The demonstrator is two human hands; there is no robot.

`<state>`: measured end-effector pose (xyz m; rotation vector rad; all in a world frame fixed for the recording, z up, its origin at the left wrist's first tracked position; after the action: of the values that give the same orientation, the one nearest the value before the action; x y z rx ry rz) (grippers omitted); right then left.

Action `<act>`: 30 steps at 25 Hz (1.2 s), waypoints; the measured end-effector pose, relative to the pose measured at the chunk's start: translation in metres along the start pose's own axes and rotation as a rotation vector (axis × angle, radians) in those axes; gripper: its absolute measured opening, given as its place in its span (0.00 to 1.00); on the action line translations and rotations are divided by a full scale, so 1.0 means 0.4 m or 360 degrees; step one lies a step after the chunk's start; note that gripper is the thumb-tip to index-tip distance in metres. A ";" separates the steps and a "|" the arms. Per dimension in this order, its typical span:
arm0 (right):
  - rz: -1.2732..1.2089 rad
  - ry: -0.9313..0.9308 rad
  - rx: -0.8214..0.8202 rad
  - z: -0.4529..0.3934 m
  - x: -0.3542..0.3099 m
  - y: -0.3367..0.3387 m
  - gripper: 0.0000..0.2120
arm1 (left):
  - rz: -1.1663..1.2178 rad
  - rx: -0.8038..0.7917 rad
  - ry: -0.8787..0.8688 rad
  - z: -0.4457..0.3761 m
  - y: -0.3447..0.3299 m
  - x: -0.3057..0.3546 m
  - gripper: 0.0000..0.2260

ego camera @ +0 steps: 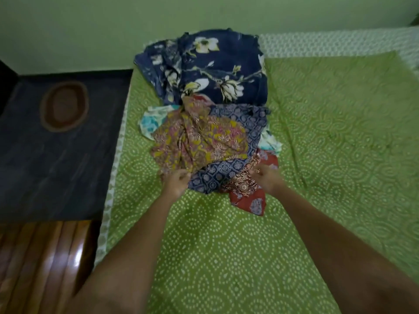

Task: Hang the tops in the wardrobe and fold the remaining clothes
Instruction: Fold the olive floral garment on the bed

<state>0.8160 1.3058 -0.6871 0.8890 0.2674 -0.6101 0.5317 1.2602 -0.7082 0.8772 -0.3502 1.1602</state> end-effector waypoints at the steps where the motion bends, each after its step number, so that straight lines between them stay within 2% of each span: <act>1: 0.0096 0.0007 0.0006 -0.057 0.005 -0.017 0.18 | -0.0250 -0.0049 -0.0099 -0.068 -0.024 -0.012 0.22; 3: 0.0212 0.0089 0.0100 -0.180 -0.013 -0.033 0.15 | -0.0649 -0.0045 -0.0324 -0.183 -0.065 -0.002 0.24; 5: 0.0240 0.0239 0.0256 -0.270 -0.064 -0.024 0.14 | -0.0801 0.0035 -0.0579 -0.253 -0.094 0.048 0.24; 9: 0.0716 0.0482 0.0447 -0.411 -0.128 -0.063 0.20 | -0.1246 0.0325 -0.0913 -0.343 -0.153 0.107 0.15; 11: 0.0805 0.0596 0.0504 -0.415 -0.134 -0.080 0.16 | -0.1246 0.0444 -0.1020 -0.333 -0.152 0.127 0.08; 13: 0.0577 0.0588 0.0433 -0.372 -0.115 -0.091 0.11 | -0.1079 0.0562 -0.1043 -0.296 -0.115 0.130 0.05; 15: 0.0484 0.0538 0.0255 -0.289 -0.081 -0.111 0.09 | -0.0983 0.0460 -0.0964 -0.252 -0.081 0.087 0.07; 18: 0.0491 0.0578 -0.0109 -0.112 -0.085 -0.117 0.13 | -0.1325 -0.0262 -0.0675 -0.117 -0.078 0.014 0.08; 19: 0.0396 0.0622 -0.0175 -0.058 -0.118 -0.096 0.14 | -0.1422 -0.0360 -0.0640 -0.066 -0.061 0.012 0.06; 20: 0.0305 0.0675 -0.0194 -0.011 -0.168 -0.062 0.12 | -0.1470 -0.0292 -0.0690 -0.013 -0.029 0.052 0.10; 21: 0.0256 0.0742 -0.0205 0.045 -0.229 -0.018 0.09 | -0.1476 -0.0124 -0.0822 0.049 0.010 0.121 0.17; 23: 0.0209 0.0882 -0.0222 0.170 -0.365 0.086 0.07 | -0.1052 0.0190 -0.1077 0.205 0.094 0.306 0.29; 24: 0.0178 0.0955 -0.0227 0.239 -0.434 0.140 0.09 | -0.0670 0.0206 -0.1126 0.289 0.135 0.395 0.29; 26: 0.0131 0.1061 -0.0212 0.394 -0.560 0.257 0.12 | 0.0002 0.0025 -0.0984 0.438 0.195 0.534 0.21; 27: 0.0105 0.1123 -0.0202 0.479 -0.609 0.313 0.12 | 0.0143 -0.0056 -0.0894 0.507 0.222 0.575 0.15; 28: 0.0077 0.1202 -0.0183 0.572 -0.652 0.369 0.12 | 0.0145 -0.0115 -0.0909 0.596 0.252 0.618 0.10; 29: 0.0052 0.1257 -0.0147 0.664 -0.685 0.420 0.11 | -0.0026 -0.0135 -0.0948 0.669 0.286 0.647 0.11; 30: 0.0012 0.1311 -0.0090 0.740 -0.712 0.471 0.11 | -0.0316 -0.0139 -0.0981 0.731 0.318 0.668 0.17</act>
<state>0.6927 1.2711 -0.2539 1.0522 1.0153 -0.1968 0.5768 1.2288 -0.2957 1.1550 -0.7898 0.6658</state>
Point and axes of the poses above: each hand's wrist, its own z-axis away from the middle knuckle, its own y-axis out of the back of the hand, x = y × z, the point moved 7 cm from there along -z, towards the middle knuckle, and after that the axes turned 3 degrees about -y, right-handed, at the moved point
